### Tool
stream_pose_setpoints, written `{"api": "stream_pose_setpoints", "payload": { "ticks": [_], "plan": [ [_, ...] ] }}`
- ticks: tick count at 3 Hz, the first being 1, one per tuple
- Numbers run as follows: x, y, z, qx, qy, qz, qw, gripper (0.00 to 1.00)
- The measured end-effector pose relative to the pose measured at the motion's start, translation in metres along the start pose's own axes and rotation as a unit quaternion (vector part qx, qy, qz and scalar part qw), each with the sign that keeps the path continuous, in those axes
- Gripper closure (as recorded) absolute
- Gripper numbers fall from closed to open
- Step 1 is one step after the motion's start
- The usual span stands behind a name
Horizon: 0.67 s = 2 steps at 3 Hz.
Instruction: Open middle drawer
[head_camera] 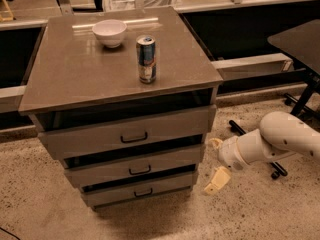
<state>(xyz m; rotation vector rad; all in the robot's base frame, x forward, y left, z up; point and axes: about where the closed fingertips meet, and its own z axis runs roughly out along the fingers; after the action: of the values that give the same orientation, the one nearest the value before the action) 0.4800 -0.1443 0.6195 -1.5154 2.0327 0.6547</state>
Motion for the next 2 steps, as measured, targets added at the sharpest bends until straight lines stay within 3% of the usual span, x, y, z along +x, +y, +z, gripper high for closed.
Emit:
{"api": "stream_pose_setpoints", "payload": {
  "ticks": [1, 2],
  "plan": [
    [0.025, 0.01, 0.053, 0.017, -0.006, -0.05, 0.9986, 0.0],
    [0.034, 0.003, 0.085, 0.057, -0.083, -0.095, 0.9905, 0.0]
  ]
}}
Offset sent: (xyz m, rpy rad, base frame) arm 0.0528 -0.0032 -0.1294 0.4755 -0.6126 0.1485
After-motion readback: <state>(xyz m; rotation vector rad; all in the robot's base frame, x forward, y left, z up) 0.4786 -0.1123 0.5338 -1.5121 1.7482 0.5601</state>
